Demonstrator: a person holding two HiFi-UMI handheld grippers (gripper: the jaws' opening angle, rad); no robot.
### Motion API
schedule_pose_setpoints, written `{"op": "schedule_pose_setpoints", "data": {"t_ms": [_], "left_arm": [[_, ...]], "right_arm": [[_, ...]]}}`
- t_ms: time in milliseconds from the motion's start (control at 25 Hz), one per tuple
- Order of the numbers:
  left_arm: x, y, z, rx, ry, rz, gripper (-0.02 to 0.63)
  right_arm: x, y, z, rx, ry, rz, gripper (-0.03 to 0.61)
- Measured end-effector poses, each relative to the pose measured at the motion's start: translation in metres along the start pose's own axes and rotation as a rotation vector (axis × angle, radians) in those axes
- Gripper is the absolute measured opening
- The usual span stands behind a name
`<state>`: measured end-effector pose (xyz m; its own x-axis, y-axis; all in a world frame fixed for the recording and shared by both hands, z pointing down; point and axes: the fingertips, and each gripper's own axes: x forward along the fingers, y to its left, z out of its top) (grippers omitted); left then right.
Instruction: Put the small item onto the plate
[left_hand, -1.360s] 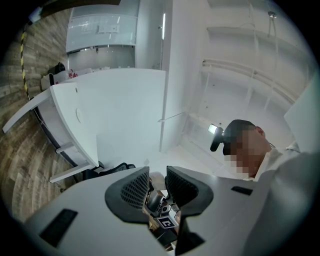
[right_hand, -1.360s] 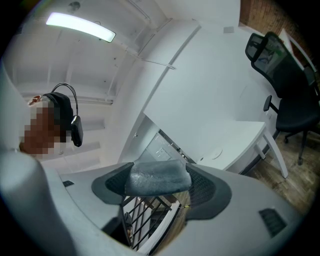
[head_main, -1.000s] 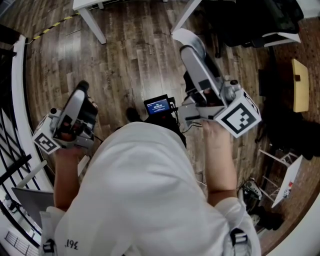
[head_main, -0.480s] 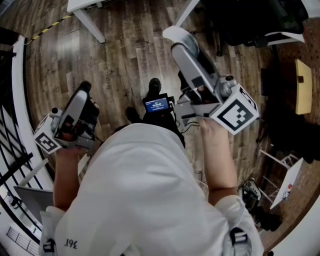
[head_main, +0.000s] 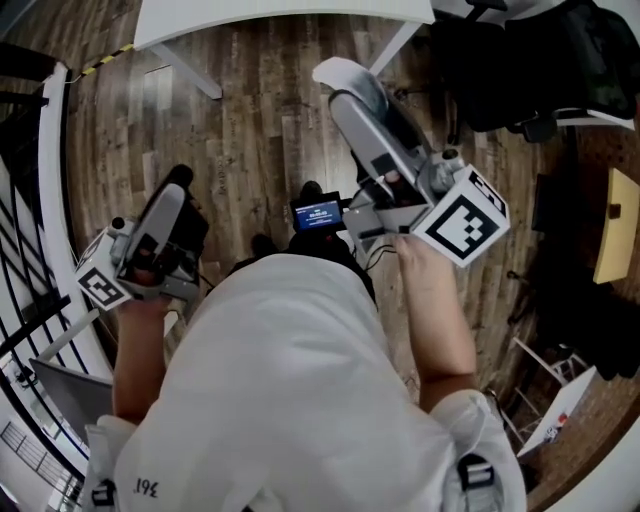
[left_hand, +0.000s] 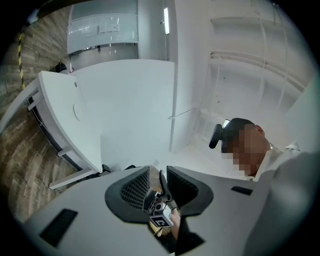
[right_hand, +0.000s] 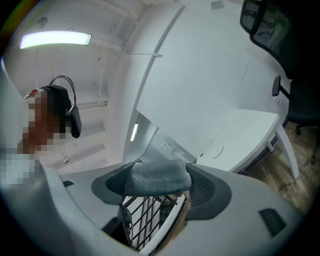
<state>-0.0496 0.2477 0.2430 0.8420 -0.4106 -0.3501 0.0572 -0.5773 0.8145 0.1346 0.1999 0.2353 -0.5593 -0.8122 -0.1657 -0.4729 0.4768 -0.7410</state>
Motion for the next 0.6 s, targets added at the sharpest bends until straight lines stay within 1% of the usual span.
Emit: {"op": "schedule_pose_setpoints", "data": {"t_ms": [120, 200, 400, 600], "left_arm": [[0.042, 0.011, 0.005, 0.016, 0.008, -0.006, 0.097], [0.059, 0.013, 0.01, 0.024, 0.003, -0.01, 0.097], [0.07, 0.021, 0.023, 0.036, -0.023, 0.011, 0.097], [0.074, 0.042, 0.055, 0.034, -0.051, 0.01, 0.097]], "right_arm": [[0.012, -0.027, 0.029, 0.0, 0.015, 0.007, 0.318], [0.019, -0.036, 0.041, 0.002, 0.023, 0.022, 0.318], [0.036, -0.052, 0.053, 0.02, 0.029, 0.038, 0.318], [0.067, -0.066, 0.055, 0.015, 0.054, 0.024, 0.318]]}}
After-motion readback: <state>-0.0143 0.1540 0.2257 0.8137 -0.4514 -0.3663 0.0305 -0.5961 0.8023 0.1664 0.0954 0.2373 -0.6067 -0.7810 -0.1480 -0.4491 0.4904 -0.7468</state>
